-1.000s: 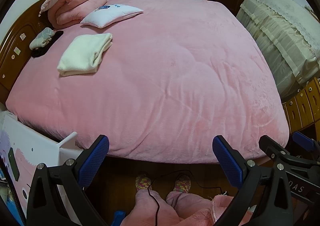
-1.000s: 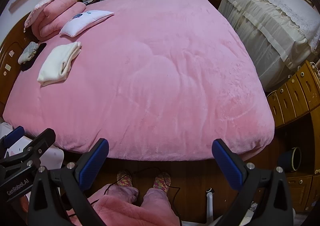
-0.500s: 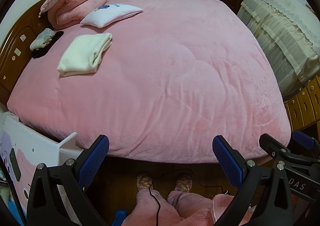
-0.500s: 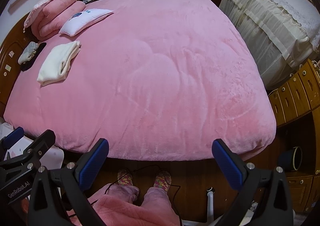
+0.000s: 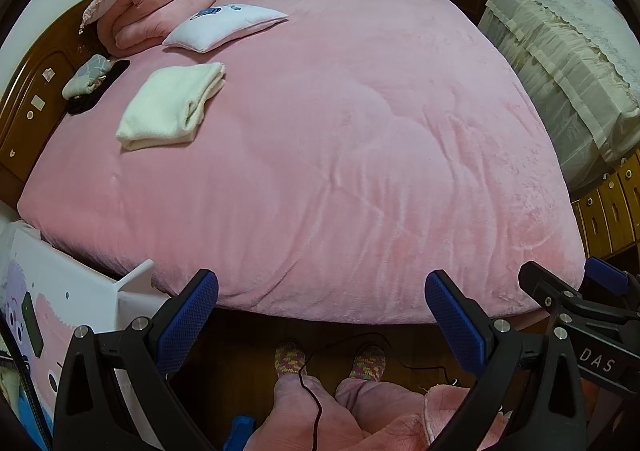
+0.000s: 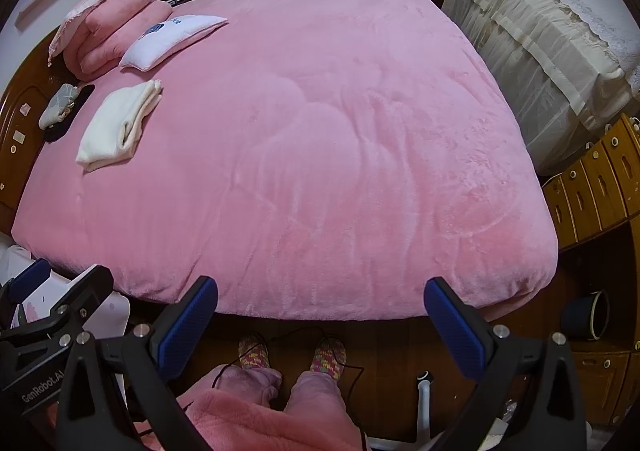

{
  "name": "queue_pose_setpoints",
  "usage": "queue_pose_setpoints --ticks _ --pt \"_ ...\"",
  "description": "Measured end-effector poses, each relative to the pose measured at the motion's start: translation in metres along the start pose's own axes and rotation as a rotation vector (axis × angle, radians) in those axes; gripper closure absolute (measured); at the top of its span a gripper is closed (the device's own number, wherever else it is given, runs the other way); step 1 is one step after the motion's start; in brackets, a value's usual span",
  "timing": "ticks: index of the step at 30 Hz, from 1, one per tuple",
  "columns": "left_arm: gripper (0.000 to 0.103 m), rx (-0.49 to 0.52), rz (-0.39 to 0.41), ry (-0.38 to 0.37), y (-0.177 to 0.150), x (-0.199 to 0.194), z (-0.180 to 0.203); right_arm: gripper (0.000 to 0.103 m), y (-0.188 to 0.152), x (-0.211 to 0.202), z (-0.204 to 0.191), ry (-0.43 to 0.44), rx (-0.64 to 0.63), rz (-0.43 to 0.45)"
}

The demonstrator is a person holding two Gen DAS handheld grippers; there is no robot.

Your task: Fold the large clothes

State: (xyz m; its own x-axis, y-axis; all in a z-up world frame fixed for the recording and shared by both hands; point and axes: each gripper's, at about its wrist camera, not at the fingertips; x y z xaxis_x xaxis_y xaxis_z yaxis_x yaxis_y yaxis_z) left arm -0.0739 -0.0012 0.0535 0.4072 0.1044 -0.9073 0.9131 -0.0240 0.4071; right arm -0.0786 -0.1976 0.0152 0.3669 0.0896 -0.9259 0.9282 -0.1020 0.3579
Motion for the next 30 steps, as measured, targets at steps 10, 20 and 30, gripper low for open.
queue_pose_setpoints --ticks 10,20,30 --pt "0.001 -0.006 -0.002 0.012 0.003 0.002 0.006 0.0 0.005 0.004 0.009 0.013 0.011 -0.01" --pt "0.001 -0.002 -0.001 0.017 0.009 0.006 0.01 0.0 0.011 0.011 0.023 0.023 0.017 -0.028" --pt "0.001 -0.009 0.009 0.022 0.018 0.006 0.009 0.0 0.019 0.026 0.036 0.043 0.059 -0.073"
Point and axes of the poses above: each gripper's, at about its wrist camera, not at the fingertips, and x roughly the way its jaws point, z to its right, y to its top, and after that the axes turned 4 degrees about y, right-handed
